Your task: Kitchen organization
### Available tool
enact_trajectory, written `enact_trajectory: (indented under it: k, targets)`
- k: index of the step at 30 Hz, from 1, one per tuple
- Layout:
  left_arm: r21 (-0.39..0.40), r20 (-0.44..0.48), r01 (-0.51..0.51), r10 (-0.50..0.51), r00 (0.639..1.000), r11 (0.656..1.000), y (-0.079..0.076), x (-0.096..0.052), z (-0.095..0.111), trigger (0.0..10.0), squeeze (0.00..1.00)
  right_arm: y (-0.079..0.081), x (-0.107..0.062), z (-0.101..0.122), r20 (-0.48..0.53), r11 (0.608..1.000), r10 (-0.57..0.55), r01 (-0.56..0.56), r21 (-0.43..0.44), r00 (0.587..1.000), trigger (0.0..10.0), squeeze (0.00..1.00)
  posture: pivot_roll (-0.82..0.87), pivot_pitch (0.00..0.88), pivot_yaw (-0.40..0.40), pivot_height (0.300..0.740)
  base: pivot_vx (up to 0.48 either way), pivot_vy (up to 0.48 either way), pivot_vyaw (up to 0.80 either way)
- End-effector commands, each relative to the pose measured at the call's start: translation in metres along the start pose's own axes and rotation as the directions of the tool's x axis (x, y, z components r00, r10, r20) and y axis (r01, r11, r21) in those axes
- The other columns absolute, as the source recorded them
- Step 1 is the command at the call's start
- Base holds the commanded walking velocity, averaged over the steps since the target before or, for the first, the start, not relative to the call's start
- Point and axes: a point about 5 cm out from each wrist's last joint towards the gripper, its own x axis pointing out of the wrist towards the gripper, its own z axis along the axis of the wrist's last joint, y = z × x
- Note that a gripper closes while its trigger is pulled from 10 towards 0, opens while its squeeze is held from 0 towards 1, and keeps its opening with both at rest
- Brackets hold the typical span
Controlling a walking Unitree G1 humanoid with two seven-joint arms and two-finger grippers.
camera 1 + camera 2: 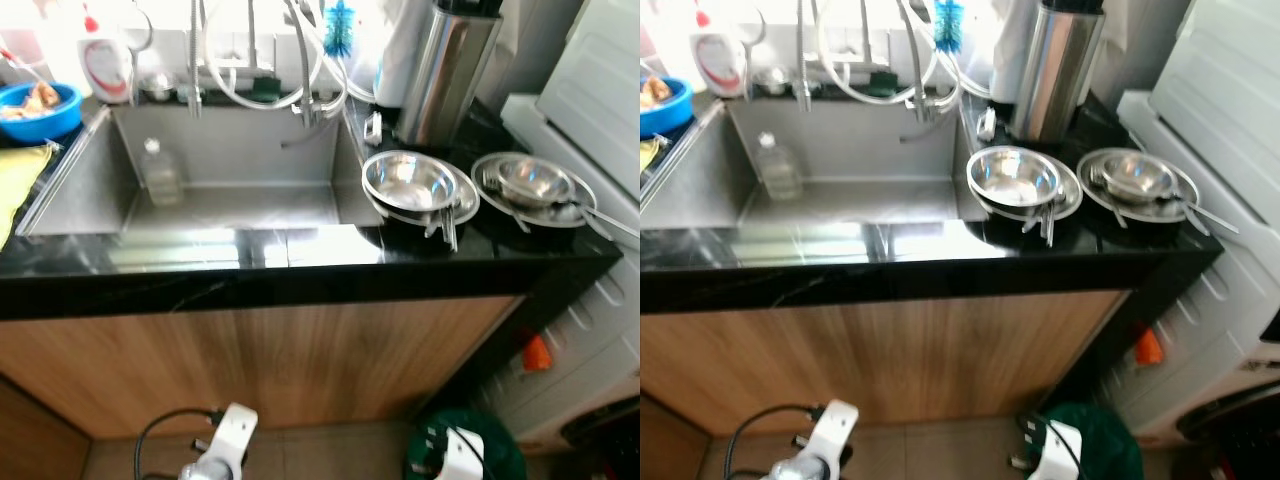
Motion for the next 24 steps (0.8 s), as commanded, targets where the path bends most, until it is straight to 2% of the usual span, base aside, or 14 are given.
enact_trajectory:
  k: [1, 12, 24]
  targets:
    - [-0.011, -0.03, 0.001, -0.002, 1.0, 1.0, -0.0011, -0.0012, -0.0086, 10.0, 0.0, 0.0006, 0.0006, 0.0027, 0.01, 1.0, -0.001, 0.001, 0.008, 1.0, 10.0, 0.0, 0.07, 0.015, -0.047, 0.74, 0.0, 0.345, 0.0]
    - [-0.014, -0.028, 0.0, 0.0, 1.0, 1.0, -0.0008, -0.0012, -0.0083, 10.0, 0.0, 0.0009, 0.0007, 0.0029, 0.013, 1.0, -0.001, 0.001, 0.011, 1.0, 10.0, 0.0, 0.07, 0.014, -0.047, 0.74, 0.0, 0.291, 0.0]
    - [-0.011, -0.013, -0.002, 0.002, 1.0, 1.0, -0.0007, -0.0011, -0.0066, 10.0, 0.0, 0.0008, 0.0007, 0.0038, 0.021, 1.0, -0.003, 0.003, 0.016, 1.0, 10.0, 0.0, 0.07, 0.023, -0.046, 0.74, 0.0, 0.0, 0.0]
